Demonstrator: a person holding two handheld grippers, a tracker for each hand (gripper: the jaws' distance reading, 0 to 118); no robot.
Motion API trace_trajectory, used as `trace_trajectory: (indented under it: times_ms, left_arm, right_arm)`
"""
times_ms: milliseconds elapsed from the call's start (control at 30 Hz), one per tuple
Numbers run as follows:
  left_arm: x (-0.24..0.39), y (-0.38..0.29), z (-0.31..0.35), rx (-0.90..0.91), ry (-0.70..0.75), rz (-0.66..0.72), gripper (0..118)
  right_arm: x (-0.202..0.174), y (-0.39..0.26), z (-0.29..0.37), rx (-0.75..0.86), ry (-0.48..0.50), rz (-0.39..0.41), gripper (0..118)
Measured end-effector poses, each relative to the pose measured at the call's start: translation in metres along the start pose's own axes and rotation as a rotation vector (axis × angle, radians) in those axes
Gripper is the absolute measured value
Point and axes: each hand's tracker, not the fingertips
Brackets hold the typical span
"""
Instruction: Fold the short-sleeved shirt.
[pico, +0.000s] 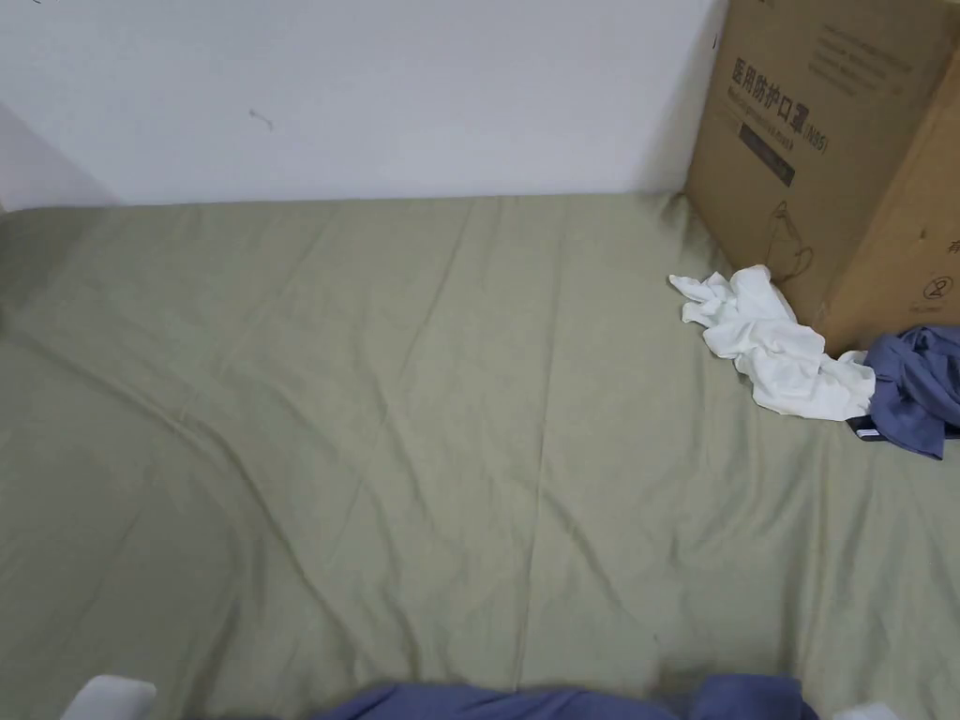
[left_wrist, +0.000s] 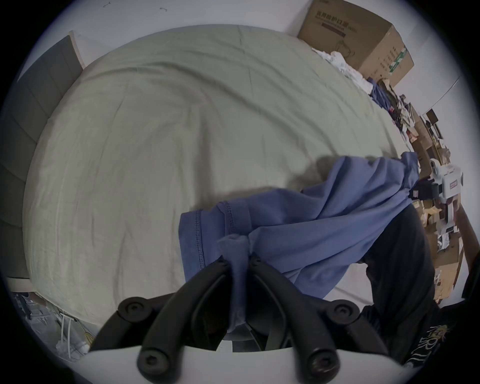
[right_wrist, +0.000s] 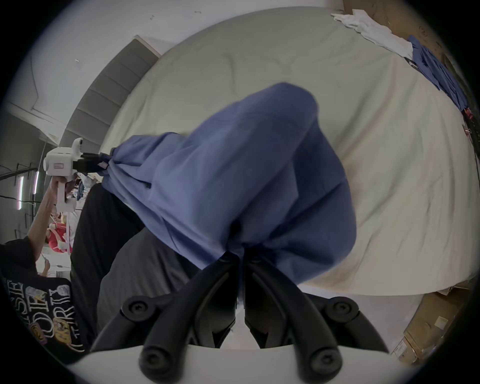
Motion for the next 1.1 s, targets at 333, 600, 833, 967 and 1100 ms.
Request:
trace_trajectory:
  times_ms: [333, 600, 833, 967, 1100]
  left_arm:
    - [0.013, -0.007, -0.012, 0.037, 0.090, -0.071, 20]
    - [0.006, 0.015, 0.069, 0.298, -0.024, 0.150, 97]
    - [0.057, 0.027, 0.149, 0.669, 0.021, 0.229, 79]
    - [0.078, 0.024, 0.151, 0.733, 0.037, 0.201, 3]
    - [0.084, 0.021, 0.146, 0.682, -0.006, 0.169, 3]
  right_arm:
    - [-0.005, 0.013, -0.017, 0.012, -0.107, 0.035, 6]
    - [-0.018, 0.009, -0.019, 0.022, -0.170, 0.082, 6]
    - [-0.035, 0.001, -0.023, 0.054, -0.262, 0.115, 8]
    - [-0.050, -0.013, -0.020, 0.126, -0.371, 0.202, 32]
    - [-0.091, -0.024, 0.023, 0.363, -0.493, 0.257, 83]
